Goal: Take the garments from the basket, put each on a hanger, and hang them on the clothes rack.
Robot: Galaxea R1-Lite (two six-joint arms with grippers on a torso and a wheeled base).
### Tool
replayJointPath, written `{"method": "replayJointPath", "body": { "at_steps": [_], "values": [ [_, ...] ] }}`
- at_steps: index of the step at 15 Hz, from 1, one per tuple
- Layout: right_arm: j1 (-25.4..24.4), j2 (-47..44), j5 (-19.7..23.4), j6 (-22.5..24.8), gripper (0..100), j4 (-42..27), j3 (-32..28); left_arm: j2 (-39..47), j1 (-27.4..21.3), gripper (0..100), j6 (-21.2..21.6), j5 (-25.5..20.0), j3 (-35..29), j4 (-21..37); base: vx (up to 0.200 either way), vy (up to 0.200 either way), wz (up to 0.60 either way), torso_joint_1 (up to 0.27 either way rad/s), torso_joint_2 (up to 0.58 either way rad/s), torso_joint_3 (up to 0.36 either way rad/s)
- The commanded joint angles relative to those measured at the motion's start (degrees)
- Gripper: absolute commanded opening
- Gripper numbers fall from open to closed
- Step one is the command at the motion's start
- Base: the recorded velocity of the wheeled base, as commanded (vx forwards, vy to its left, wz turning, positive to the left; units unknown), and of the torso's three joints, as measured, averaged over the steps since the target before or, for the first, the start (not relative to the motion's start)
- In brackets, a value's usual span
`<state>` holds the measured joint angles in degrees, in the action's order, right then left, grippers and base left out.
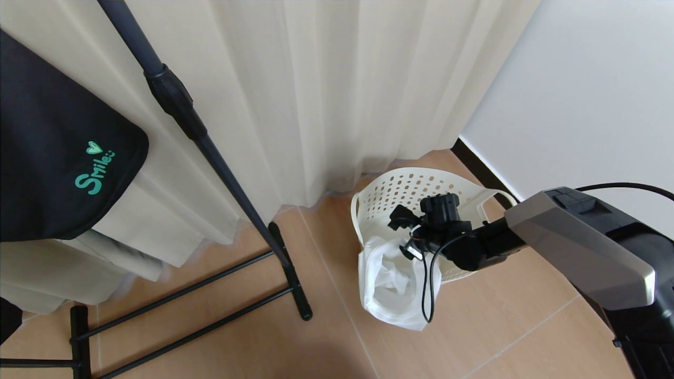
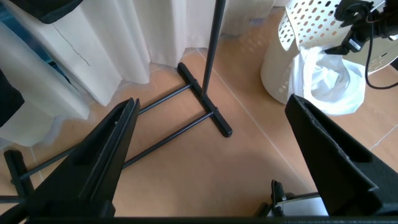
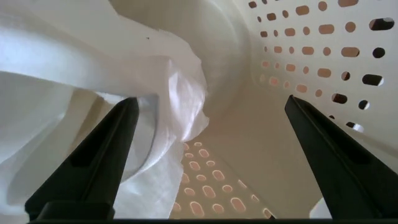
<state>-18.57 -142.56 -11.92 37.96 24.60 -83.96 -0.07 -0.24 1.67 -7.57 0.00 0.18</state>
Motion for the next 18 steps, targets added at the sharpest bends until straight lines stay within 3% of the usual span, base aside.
{"method": "replayJointPath", "body": {
  "at_steps": [1, 2, 3, 8, 10, 12, 18],
  "values": [
    [0.02, -3.08, 0.06, -0.52, 100, 0.1, -2.44, 0.07, -0.02, 100, 0.09, 0.01, 0.0, -0.01, 0.0, 0.0, 0.0, 0.0, 0.0, 0.0],
    [0.02, -3.43, 0.06, -1.57, 100, 0.1, -3.32, 0.07, -0.02, 100, 0.0, 0.01, 0.0, -0.01, 0.0, 0.0, 0.0, 0.0, 0.0, 0.0],
    [0.02, -3.52, 0.06, -2.01, 0, 0.01, -3.85, 0.07, -0.02, 100, 0.0, 0.01, 0.0, -0.01, 0.0, 0.0, 0.0, 0.0, 0.0, 0.0],
    [0.02, -3.52, 0.58, -6.76, 0, 0.62, -3.49, 0.07, -0.02, 100, 0.09, 0.01, 0.0, -0.01, 0.0, 0.0, 0.0, 0.0, 0.0, 0.0],
    [-0.07, 0.88, 0.67, -12.56, 0, 0.89, 0.11, 0.07, -0.02, 100, 0.0, 0.01, 0.0, -0.01, 0.0, 0.0, 0.0, 0.0, 0.0, 0.0],
    [-0.24, 7.82, 2.25, -15.02, 0, 2.29, 7.4, 0.07, -0.02, 100, 0.0, 0.01, 0.0, -0.01, 0.0, 0.0, 0.0, 0.0, 0.0, 0.0],
    [-3.93, 27.51, 2.78, -16.78, 0, 18.99, 32.98, 0.07, -0.02, 100, 0.09, -0.08, 0.0, -0.01, 0.0, 0.0, 0.0, 0.0, 0.0, 0.0]
  ]
}}
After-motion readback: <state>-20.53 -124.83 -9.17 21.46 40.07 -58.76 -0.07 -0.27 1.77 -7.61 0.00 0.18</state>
